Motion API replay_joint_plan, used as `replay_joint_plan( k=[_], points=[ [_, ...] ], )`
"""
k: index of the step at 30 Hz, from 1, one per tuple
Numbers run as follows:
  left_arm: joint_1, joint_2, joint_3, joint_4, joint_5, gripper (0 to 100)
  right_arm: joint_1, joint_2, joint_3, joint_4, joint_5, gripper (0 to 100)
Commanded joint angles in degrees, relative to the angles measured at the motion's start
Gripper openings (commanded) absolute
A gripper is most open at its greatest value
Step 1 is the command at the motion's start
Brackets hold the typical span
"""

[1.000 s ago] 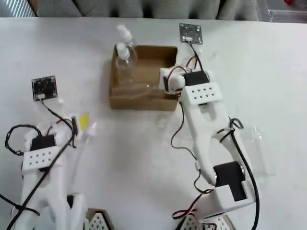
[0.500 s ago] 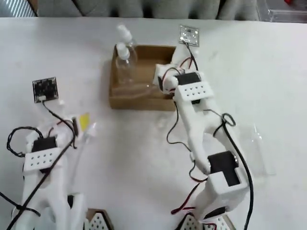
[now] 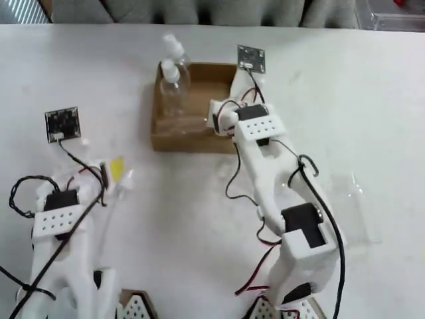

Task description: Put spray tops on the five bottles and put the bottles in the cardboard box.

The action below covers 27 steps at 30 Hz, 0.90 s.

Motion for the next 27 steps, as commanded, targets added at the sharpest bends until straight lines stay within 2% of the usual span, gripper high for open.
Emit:
replay_joint_plan(
  k=[1, 8, 16, 21, 27],
  points=[
    [-0.1, -1.3, -0.4, -1.3, -0.7, 29, 0.3, -0.3, -0.7, 0.0, -0.4, 12.4],
    [-0.1, -1.2, -0.4, -1.3, -0.7, 29, 0.1, -0.7, -0.7, 0.5, -0.4, 20.8],
    [-0.1, -1.2, -0.4, -1.3, -0.7, 29, 0.0, -0.4, -1.7, 0.6, -0.7, 12.8],
    [-0.1, -1.2, -0.4, -1.3, -0.7, 29, 0.1, 1.7, -4.8, 2.9, -11.5, 13.5],
    [0.0, -1.2, -0.4, -1.3, -0.7, 29, 0.6, 8.4, -9.5, 4.1, -18.2, 23.7]
  ],
)
